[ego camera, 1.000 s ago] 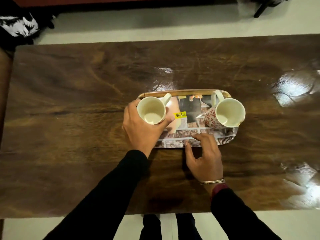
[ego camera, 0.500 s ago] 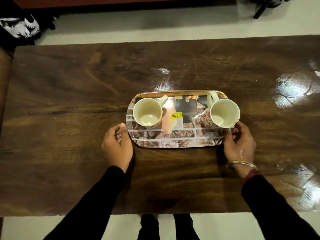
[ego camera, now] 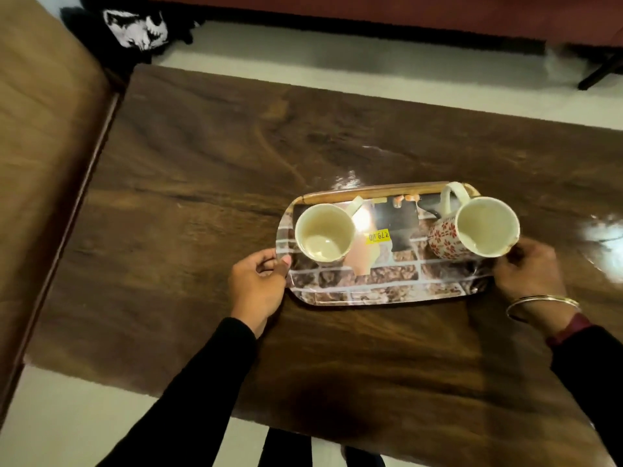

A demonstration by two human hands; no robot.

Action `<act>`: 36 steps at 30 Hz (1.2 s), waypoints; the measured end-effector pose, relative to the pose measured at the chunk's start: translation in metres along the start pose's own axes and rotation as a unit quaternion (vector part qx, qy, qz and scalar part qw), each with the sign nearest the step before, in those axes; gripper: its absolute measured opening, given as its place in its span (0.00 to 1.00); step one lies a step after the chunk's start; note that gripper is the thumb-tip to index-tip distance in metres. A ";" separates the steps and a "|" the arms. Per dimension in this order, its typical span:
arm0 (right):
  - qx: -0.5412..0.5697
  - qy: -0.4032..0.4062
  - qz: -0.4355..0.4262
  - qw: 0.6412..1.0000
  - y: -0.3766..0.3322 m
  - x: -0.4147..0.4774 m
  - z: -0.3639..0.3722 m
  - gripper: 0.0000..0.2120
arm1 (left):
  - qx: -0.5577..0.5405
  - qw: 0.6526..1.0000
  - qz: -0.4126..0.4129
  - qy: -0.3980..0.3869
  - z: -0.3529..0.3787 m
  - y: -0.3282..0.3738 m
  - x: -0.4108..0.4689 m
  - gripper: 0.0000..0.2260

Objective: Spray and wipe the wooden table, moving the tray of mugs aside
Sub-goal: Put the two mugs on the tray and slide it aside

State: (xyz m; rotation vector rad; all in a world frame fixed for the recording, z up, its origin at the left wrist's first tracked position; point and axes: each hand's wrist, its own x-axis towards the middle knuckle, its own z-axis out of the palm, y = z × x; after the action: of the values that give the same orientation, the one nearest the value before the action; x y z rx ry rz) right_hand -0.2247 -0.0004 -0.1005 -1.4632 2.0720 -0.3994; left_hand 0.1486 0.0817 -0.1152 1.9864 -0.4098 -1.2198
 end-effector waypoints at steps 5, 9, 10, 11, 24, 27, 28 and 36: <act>-0.001 -0.051 -0.080 0.995 -0.093 0.033 0.040 0.10 | -0.074 0.995 -0.034 0.055 -0.064 -0.008 0.012 0.11; -0.047 -0.099 -0.161 0.981 -0.183 0.054 0.077 0.11 | -0.122 0.988 -0.048 0.083 -0.118 -0.006 0.018 0.10; -0.065 -0.114 -0.169 0.977 -0.206 0.057 0.086 0.10 | -0.135 0.986 -0.049 0.087 -0.129 -0.005 0.018 0.08; -0.075 -0.130 -0.187 0.971 -0.233 0.062 0.100 0.10 | -0.149 0.983 -0.050 0.092 -0.144 -0.004 0.021 0.07; -0.186 -0.178 -0.362 0.896 -0.470 0.108 0.234 0.12 | -0.262 0.951 -0.091 0.135 -0.182 0.005 0.069 0.11; -0.184 -0.169 -0.367 0.896 -0.505 0.115 0.258 0.10 | -0.274 0.946 -0.083 0.153 -0.184 0.014 0.090 0.10; -0.180 -0.160 -0.364 0.900 -0.513 0.118 0.264 0.09 | -0.281 0.943 -0.082 0.157 -0.184 0.017 0.096 0.10; -0.185 -0.120 -0.389 0.895 -0.542 0.139 0.296 0.06 | -0.305 0.933 -0.075 0.175 -0.184 0.032 0.126 0.10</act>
State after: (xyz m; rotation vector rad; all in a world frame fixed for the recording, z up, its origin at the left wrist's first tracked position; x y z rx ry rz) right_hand 0.3327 -0.3009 -0.0816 -2.4209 1.3330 -0.0959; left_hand 0.3728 0.0633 -0.1224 1.6480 0.2822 -0.9020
